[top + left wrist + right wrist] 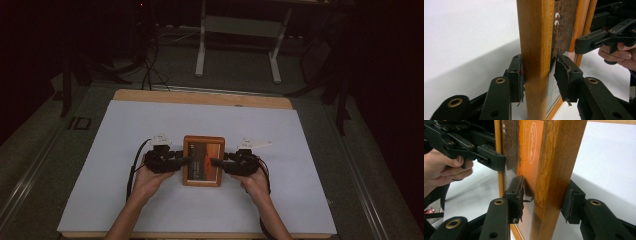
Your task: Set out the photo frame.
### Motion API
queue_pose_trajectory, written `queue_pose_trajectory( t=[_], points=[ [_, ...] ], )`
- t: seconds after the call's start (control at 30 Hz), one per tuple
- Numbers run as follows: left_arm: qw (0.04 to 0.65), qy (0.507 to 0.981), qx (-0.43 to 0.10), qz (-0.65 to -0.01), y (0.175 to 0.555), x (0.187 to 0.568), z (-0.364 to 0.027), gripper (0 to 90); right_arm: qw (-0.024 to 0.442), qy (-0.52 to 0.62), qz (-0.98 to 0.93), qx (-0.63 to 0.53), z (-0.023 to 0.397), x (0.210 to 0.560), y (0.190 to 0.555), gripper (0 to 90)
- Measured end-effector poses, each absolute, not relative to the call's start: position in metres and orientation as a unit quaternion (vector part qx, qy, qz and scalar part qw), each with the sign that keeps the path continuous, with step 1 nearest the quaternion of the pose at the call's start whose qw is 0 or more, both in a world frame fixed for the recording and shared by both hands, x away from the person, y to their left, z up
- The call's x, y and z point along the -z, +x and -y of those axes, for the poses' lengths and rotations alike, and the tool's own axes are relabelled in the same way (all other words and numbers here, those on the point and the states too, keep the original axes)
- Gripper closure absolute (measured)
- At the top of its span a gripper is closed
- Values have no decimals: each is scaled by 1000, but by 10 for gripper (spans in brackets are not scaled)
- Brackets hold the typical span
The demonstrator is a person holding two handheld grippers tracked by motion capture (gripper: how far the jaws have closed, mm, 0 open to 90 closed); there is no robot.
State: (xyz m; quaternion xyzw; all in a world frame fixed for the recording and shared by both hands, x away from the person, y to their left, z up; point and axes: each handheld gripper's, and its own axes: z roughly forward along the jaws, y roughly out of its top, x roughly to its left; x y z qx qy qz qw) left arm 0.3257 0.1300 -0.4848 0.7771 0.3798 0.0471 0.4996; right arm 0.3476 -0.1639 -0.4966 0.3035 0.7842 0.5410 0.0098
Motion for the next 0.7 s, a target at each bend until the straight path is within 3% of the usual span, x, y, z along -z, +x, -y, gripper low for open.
queue_pose_trajectory(
  t=[0.7],
  points=[
    [494, 779, -53, -382, 325, 483, -132, 571, 18, 299, -789, -536, 165, 497, 344, 552]
  ],
)
